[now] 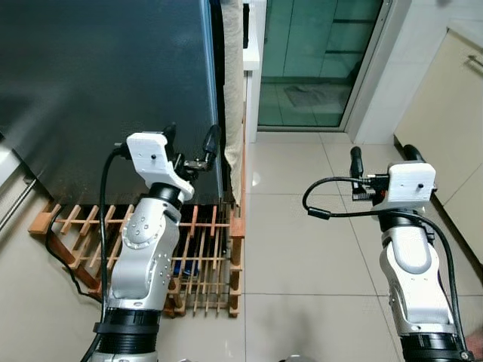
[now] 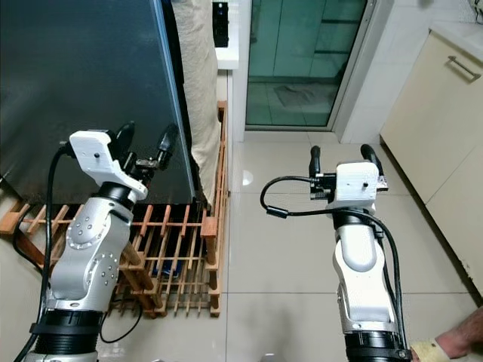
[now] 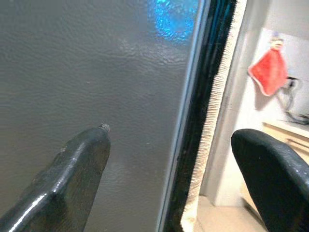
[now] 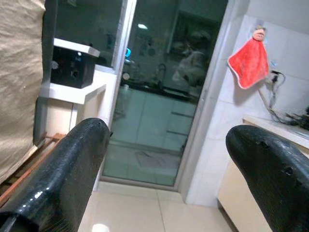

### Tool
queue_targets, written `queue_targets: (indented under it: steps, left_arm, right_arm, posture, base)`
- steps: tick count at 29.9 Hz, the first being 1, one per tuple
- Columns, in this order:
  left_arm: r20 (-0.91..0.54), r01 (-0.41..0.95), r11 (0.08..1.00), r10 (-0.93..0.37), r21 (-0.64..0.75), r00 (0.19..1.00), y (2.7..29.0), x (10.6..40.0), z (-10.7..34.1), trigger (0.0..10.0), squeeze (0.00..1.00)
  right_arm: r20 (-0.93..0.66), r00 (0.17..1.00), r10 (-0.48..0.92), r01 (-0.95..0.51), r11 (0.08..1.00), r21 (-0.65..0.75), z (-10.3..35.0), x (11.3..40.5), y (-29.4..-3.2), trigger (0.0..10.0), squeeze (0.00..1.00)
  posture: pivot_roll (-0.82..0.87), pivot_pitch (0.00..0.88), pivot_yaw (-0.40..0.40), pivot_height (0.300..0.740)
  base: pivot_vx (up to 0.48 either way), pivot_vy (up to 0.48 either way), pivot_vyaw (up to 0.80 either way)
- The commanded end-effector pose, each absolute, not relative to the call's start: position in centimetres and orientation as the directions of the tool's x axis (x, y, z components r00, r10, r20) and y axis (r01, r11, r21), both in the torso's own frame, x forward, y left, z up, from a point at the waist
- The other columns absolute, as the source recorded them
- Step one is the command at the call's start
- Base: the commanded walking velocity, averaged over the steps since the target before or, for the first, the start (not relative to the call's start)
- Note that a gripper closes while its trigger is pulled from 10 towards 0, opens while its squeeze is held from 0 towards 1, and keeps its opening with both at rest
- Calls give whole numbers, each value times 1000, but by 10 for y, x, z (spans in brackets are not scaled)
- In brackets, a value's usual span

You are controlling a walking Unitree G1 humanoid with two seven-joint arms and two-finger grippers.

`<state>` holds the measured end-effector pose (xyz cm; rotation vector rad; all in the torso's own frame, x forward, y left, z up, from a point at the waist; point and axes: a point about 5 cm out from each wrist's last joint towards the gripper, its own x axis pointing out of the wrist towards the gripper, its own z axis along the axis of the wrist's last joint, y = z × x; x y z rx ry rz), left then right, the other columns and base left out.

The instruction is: Restocking fridge

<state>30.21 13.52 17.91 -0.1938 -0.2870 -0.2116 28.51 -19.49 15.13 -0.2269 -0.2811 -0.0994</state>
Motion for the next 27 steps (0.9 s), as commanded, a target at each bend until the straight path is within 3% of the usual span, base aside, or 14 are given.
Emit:
queue_targets:
  steps: [1,18,27]
  left_arm:
    - [291,245,956,-191,-161,937,126,306,179,10000,0]
    - [214,185,969,-148,-163,966,121,322,172,10000,0]
    - [153,154,983,-138,-102,979,101,360,172,10000,0]
  right_arm:
    - [290,954,-79,143,968,-205,153,286,-201,10000,0]
    - [291,953,-85,146,969,-198,154,287,-200,10000,0]
    - [295,948,-117,176,968,-182,155,290,-202,10000,0]
  posture:
    - [-174,0,24,740]
    - [-184,14,31,740]
    - [-198,32,31,740]
  base:
    - [0,0,0]
    - [0,0,0]
    - [0,0,0]
